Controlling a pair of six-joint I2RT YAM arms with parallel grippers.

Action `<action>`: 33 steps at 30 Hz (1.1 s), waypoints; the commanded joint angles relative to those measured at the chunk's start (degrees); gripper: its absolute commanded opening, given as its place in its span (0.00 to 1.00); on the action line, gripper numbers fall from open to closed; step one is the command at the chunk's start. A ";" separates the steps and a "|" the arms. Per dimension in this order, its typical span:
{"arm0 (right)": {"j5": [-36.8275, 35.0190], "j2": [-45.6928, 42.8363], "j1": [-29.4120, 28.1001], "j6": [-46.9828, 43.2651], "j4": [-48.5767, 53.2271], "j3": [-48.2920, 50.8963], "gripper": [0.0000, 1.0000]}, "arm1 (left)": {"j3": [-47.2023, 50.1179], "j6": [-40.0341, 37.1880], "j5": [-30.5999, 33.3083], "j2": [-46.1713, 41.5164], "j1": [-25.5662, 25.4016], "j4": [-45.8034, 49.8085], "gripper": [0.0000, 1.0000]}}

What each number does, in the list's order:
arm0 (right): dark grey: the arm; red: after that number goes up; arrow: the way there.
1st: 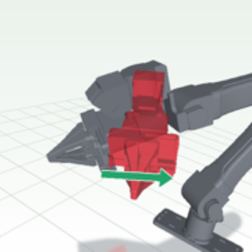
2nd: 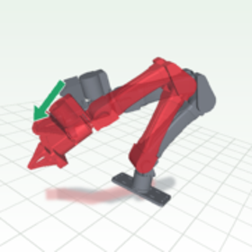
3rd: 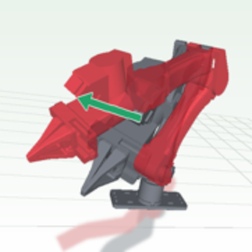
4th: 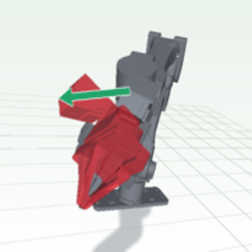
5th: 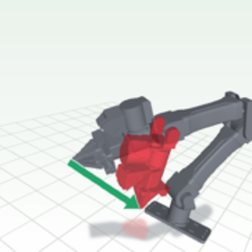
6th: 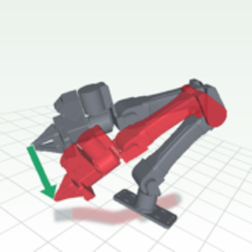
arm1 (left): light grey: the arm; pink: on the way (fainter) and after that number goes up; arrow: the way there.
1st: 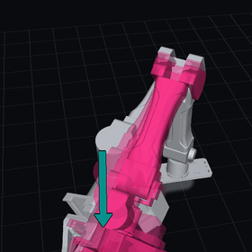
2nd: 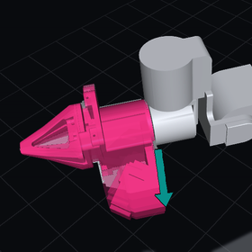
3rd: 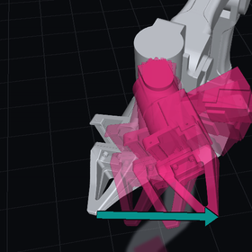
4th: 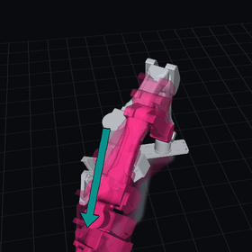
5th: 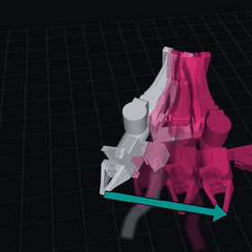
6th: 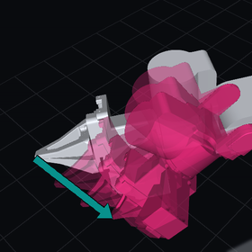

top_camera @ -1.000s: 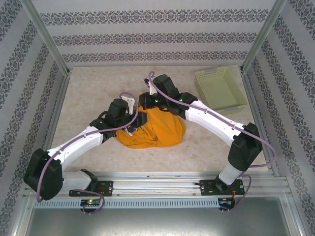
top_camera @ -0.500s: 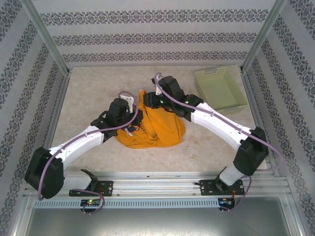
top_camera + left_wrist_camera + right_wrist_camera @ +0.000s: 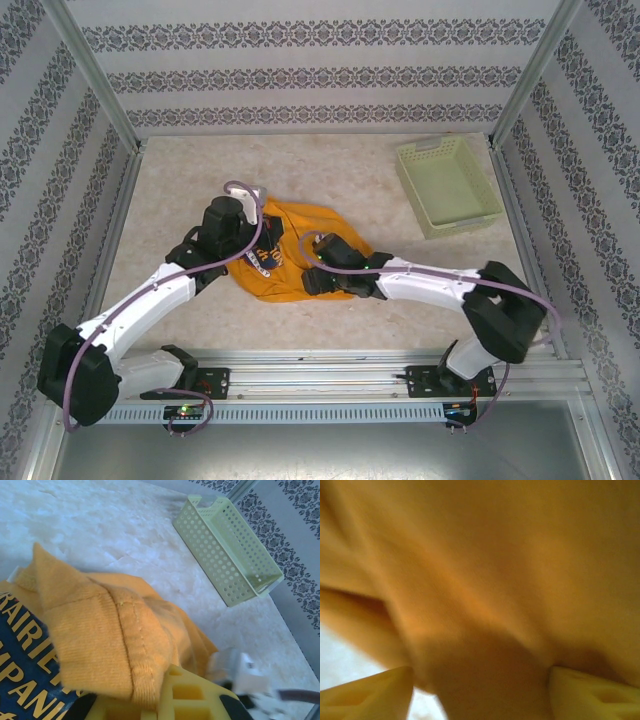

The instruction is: Fold the inside-out t-shirt

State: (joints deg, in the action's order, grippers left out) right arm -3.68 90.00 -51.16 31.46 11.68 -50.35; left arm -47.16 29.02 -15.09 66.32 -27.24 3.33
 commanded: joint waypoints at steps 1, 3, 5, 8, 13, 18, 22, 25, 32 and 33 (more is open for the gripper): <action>-9.69 0.11 0.52 2.27 0.45 -1.84 0.53 | -3.54 -0.20 -0.36 -2.70 0.69 2.86 0.00; -11.68 -2.52 1.85 1.17 1.17 -1.53 0.37 | -4.30 -1.11 1.48 -4.18 0.79 5.20 0.00; -12.17 -7.24 3.42 -0.94 1.51 -0.53 0.18 | -5.49 -2.45 4.11 -5.99 1.02 8.34 0.00; -8.76 -15.46 6.42 -4.41 2.94 0.73 0.00 | -7.17 -3.83 6.33 -9.37 1.76 11.75 0.00; 6.38 -28.63 10.24 -7.10 2.15 3.27 0.00 | -10.04 -4.46 7.82 -17.30 2.51 14.21 0.00; 8.93 -30.23 11.49 -2.52 0.35 7.09 0.00 | -7.34 -2.96 7.77 -18.19 2.55 13.73 0.00; 7.87 -23.03 16.53 1.62 -0.98 10.83 0.00 | -1.15 0.49 8.20 -11.39 2.50 13.73 0.00; 6.72 -15.58 16.29 1.16 -1.43 10.47 0.05 | 2.71 2.76 3.36 -4.66 2.54 10.63 0.00; -6.13 -16.96 9.68 -1.00 6.73 5.63 0.51 | 8.99 5.23 -5.39 1.09 2.50 2.88 0.00; -7.09 -18.07 8.49 -1.39 7.62 5.04 0.51 | 9.67 5.50 -5.68 0.43 2.43 2.10 0.00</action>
State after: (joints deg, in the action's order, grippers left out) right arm -3.77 75.66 -40.36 31.20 15.90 -41.71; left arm -38.02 32.32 -16.53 69.30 -25.36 12.67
